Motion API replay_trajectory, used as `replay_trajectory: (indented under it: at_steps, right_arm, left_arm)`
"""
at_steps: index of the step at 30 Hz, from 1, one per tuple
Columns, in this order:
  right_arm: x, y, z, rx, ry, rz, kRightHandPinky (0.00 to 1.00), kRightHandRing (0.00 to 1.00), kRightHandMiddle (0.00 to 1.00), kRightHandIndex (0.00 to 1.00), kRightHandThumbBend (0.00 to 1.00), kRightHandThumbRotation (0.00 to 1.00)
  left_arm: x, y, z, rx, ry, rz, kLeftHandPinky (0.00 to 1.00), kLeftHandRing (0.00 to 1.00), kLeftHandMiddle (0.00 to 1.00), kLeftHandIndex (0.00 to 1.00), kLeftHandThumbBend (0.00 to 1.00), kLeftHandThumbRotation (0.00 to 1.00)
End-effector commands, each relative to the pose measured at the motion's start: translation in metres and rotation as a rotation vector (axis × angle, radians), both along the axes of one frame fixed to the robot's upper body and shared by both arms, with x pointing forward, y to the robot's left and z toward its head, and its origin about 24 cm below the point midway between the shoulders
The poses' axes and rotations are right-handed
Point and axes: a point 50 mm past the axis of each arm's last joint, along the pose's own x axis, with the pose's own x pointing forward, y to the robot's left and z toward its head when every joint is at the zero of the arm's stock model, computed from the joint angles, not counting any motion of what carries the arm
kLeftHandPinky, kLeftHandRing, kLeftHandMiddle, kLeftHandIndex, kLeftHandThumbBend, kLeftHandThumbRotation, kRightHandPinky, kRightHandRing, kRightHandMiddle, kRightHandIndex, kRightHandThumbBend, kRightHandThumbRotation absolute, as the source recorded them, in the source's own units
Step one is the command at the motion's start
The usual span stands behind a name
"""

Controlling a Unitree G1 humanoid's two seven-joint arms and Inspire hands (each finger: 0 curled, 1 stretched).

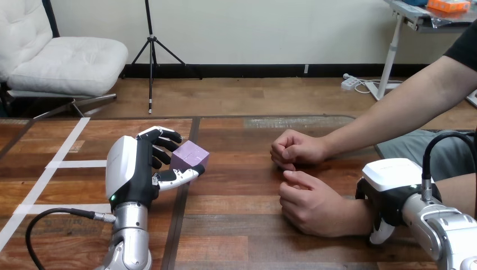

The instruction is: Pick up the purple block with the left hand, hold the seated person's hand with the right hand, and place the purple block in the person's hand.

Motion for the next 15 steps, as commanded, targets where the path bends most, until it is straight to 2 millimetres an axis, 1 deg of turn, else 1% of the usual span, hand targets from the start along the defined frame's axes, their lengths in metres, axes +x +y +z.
replay_trajectory:
  at_steps: [1,6,15]
  right_arm:
    - [0.0022,-0.0132,-0.0028,0.001,0.017,-0.058,0.22,0.32,0.43,0.6,0.75,0.01]
    - [0.0018,-0.0138,-0.0023,0.006,0.009,-0.057,0.23,0.34,0.45,0.6,0.74,0.0]
    - [-0.0002,-0.0138,0.004,0.034,-0.032,-0.047,0.28,0.39,0.49,0.61,0.74,0.0]
  left_arm:
    - [0.0112,0.001,0.0208,0.0,-0.097,-0.022,0.44,0.47,0.53,0.56,0.68,0.0]
    - [0.0111,0.0009,0.021,0.0,-0.1,-0.025,0.44,0.47,0.53,0.56,0.68,0.0]
    - [0.011,0.0005,0.0221,-0.006,-0.112,-0.024,0.44,0.47,0.53,0.56,0.68,0.0]
